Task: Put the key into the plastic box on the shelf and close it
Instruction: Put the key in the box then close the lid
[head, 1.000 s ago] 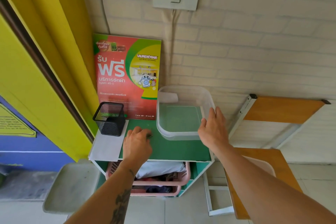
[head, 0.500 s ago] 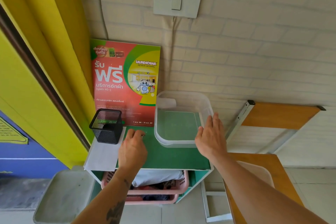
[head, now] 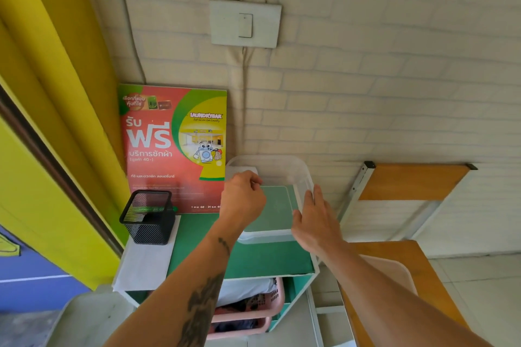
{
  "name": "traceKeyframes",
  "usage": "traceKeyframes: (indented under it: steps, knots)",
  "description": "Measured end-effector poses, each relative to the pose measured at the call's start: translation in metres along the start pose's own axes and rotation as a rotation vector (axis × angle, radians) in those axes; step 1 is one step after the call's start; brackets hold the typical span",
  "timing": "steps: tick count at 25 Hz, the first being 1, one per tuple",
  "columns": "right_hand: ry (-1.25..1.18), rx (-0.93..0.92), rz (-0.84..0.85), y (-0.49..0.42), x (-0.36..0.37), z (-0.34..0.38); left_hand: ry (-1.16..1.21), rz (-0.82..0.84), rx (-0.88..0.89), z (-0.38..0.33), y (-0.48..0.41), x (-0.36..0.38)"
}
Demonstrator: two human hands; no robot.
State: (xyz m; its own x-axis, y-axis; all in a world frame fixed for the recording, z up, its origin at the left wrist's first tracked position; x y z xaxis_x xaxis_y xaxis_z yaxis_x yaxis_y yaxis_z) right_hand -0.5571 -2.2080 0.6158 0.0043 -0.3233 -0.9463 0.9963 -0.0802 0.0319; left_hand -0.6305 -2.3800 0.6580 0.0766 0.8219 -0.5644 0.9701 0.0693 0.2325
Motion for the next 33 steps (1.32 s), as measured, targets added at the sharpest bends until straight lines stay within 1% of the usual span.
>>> traceKeyframes:
  steps: [2, 4, 5, 7, 10, 12, 16, 21, 25, 29, 33]
  knots:
    - [-0.003, -0.006, 0.023, 0.0, 0.0, -0.001, -0.014, 0.083, -0.049, -0.005, -0.004, 0.019]
    - [-0.009, -0.012, 0.037, 0.0, 0.0, -0.002, 0.031, 0.154, -0.157, 0.0, -0.007, 0.033]
    - [-0.012, -0.016, 0.042, 0.0, 0.0, -0.003, 0.053, 0.173, -0.207, 0.004, -0.007, 0.037]
    - [-0.016, -0.022, 0.046, 0.0, 0.001, -0.004, 0.037, 0.203, -0.24, 0.01, -0.004, 0.044]
    - [-0.018, -0.029, 0.039, 0.0, 0.002, -0.004, -0.058, 0.279, -0.184, 0.01, 0.002, 0.053]
    - [-0.024, -0.028, 0.04, 0.0, 0.002, -0.004, -0.103, 0.292, -0.152, 0.008, 0.006, 0.054]
    - [-0.039, -0.033, 0.058, 0.001, 0.0, -0.004, -0.169, 0.252, -0.068, 0.001, 0.014, 0.044]
    - [-0.1, -0.05, 0.08, 0.002, -0.008, -0.003, -0.267, 0.159, 0.069, -0.013, 0.027, 0.025]
    - [-0.167, -0.076, 0.037, 0.016, -0.027, -0.006, -0.28, 0.112, 0.152, -0.023, 0.046, 0.021]
    - [-0.262, -0.067, -0.027, 0.045, -0.053, -0.034, -0.234, 0.107, 0.193, -0.036, 0.069, 0.038]
    - [-0.333, -0.003, -0.061, 0.081, -0.072, -0.095, -0.179, 0.18, 0.269, -0.059, 0.103, 0.083]
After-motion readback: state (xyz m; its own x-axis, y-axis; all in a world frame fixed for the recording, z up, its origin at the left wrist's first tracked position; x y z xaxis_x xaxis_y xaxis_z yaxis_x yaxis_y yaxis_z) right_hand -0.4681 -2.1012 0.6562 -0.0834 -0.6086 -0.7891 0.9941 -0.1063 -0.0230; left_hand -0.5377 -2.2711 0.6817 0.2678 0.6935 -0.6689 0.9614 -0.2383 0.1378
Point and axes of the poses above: each hand's wrist, its own y-axis away from the middle knuckle, its own x-axis out of the palm, z = x × y, the point moved 7 cm from there along -y, towards the middle knuckle, and after that the axes turned 15 degrees about -x, right-handed, at the moved point
